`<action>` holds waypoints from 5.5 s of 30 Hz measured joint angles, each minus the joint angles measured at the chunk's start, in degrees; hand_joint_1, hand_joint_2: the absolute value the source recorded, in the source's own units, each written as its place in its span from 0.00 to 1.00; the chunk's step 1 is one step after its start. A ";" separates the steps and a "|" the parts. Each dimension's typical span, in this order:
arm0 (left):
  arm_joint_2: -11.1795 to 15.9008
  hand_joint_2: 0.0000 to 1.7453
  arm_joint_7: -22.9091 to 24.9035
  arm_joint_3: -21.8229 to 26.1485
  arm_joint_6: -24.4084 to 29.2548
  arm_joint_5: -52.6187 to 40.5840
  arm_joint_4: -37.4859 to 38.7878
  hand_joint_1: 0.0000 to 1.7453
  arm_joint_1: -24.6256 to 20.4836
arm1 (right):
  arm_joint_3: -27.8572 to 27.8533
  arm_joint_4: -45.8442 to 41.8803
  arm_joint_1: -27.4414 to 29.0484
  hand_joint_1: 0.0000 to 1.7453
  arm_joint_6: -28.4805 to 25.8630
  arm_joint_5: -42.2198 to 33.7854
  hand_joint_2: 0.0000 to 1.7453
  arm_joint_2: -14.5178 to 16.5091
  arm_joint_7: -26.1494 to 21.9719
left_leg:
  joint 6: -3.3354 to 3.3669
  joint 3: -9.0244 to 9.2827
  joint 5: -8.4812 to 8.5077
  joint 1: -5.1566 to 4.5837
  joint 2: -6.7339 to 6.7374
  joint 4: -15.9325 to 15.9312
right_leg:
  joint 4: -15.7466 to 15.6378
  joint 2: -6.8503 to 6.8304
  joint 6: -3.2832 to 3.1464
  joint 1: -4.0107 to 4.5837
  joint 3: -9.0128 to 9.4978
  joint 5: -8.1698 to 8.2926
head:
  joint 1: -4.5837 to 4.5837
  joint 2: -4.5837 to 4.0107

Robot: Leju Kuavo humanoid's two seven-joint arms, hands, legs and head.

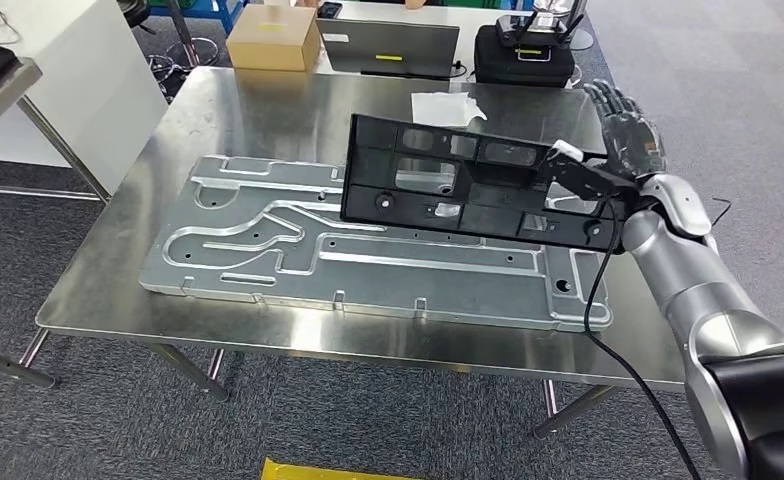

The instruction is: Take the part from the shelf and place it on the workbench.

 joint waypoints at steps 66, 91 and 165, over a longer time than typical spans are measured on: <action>-0.51 1.00 0.43 0.27 -0.28 3.06 0.01 0.00 0.36 | 4.66 -3.28 14.40 0.00 -10.00 11.59 0.00 1.77 1.75 | -0.01 -0.16 -0.08 0.07 -0.03 -0.02 | 0.02 -0.07 -0.03 0.03 -0.06 -0.07 | 0.00 0.00; -0.51 1.00 2.13 0.70 -3.40 3.46 0.01 0.00 0.46 | 5.04 -3.08 17.27 0.00 -10.26 8.17 0.00 0.52 2.43 | 0.01 -0.15 -0.12 0.05 -0.03 -0.02 | 0.01 -0.09 0.00 0.03 -0.06 -0.10 | 0.00 0.00; -0.19 0.00 0.98 1.04 -3.58 4.44 0.01 0.00 -0.80 | -7.53 -24.03 27.12 0.00 -4.81 1.27 0.00 -6.02 1.92 | 1.53 -4.66 4.49 0.02 1.02 0.24 | 12.38 -1.85 3.67 -2.34 0.87 -7.62 | 0.07 0.00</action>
